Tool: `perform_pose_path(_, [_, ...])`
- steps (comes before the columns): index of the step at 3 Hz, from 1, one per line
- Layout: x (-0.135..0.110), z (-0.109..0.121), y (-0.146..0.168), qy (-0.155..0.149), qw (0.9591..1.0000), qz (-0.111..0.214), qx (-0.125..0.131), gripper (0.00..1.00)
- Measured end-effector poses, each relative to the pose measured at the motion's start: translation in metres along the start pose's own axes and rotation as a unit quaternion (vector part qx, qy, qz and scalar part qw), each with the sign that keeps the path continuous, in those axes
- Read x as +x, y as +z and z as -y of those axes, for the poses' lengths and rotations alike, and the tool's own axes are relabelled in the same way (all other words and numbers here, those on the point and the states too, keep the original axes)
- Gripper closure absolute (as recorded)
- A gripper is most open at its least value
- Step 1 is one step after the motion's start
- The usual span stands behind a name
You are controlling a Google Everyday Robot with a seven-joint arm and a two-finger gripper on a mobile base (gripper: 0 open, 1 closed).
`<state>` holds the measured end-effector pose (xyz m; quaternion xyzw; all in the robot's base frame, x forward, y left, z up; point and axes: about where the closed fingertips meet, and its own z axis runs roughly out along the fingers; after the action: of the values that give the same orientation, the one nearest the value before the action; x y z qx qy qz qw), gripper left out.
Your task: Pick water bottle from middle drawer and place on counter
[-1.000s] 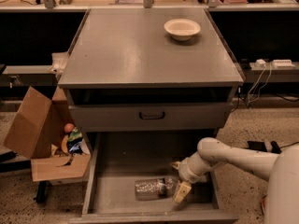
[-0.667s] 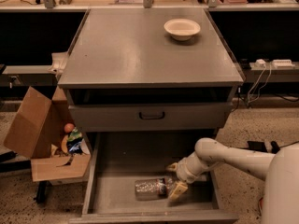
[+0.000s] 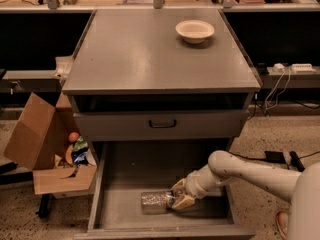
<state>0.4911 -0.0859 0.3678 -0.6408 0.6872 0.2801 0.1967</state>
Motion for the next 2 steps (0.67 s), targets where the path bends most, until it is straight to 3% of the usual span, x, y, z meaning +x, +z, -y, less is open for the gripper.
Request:
perform_pose_path(1, [-0.029, 0.0, -0.035, -0.014, 0.9965, 0.077, 0.027, 0.95])
perform_pose_path(2, [-0.049, 0.003, -0.091, -0.035, 0.9886, 0.132, 0.064, 1.0])
